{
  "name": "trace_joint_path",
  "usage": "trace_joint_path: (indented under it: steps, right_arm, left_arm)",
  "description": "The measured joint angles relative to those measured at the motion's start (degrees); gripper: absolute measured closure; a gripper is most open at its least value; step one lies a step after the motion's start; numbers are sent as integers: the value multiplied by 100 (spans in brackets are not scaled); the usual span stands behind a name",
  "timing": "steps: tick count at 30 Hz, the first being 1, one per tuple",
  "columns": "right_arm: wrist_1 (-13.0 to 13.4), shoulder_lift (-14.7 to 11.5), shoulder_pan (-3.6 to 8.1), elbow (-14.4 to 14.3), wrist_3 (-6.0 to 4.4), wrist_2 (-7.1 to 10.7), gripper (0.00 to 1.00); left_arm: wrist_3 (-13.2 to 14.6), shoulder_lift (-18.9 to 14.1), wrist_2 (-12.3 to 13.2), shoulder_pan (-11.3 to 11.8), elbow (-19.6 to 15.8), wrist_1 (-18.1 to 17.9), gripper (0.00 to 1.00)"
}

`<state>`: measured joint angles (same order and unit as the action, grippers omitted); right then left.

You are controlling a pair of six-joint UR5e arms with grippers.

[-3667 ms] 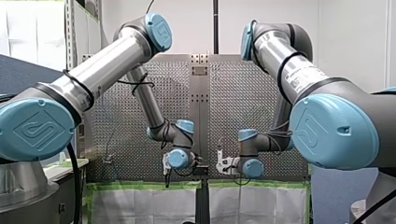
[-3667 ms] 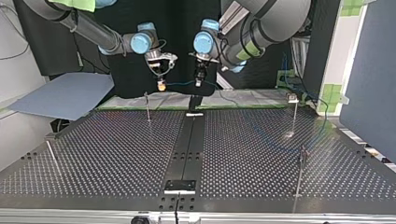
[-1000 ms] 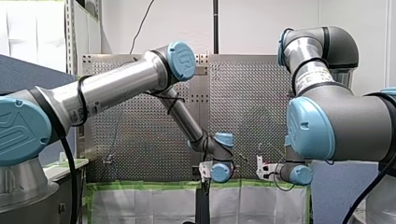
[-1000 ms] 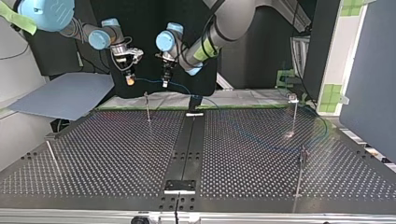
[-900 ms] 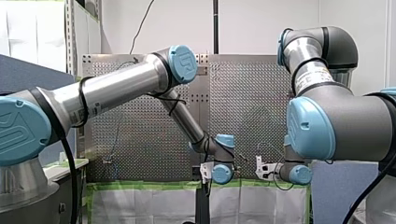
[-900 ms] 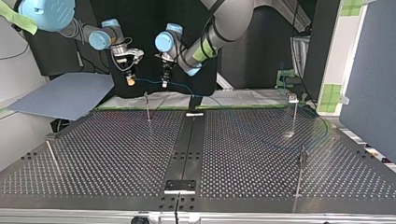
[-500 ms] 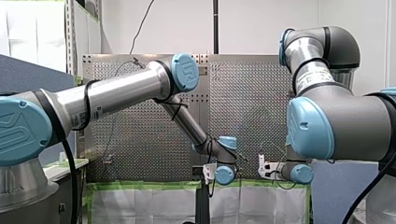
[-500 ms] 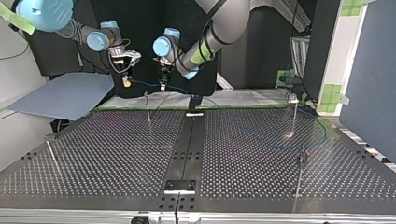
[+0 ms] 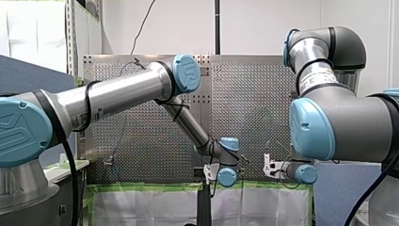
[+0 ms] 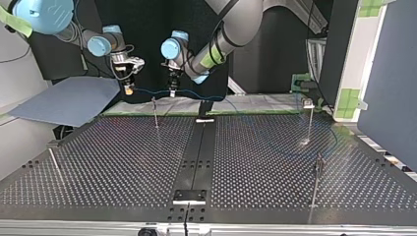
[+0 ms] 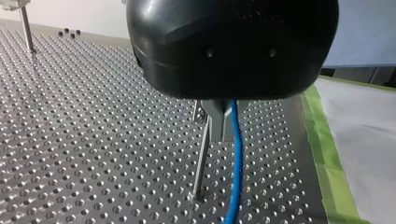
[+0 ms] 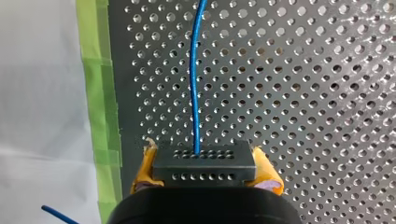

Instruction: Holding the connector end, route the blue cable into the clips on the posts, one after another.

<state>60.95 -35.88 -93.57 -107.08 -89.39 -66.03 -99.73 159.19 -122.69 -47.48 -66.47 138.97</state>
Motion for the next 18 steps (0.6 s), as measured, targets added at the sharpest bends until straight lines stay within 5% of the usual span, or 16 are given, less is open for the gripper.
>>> trace_joint_path:
  steps: [3, 10, 18]
  right_arm:
    - [-41, 95, 50, 102, -43, 149, 100]
    - [-299, 185, 172, 256, 132, 283, 100]
    - [-157, 228, 290, 423, -110, 493, 100]
  left_arm:
    - [0, 95, 52, -5, 66, 6, 100]
    - [-7, 289, 0, -47, 352, 121, 100]
    - [-7, 307, -36, -15, 448, 101, 100]
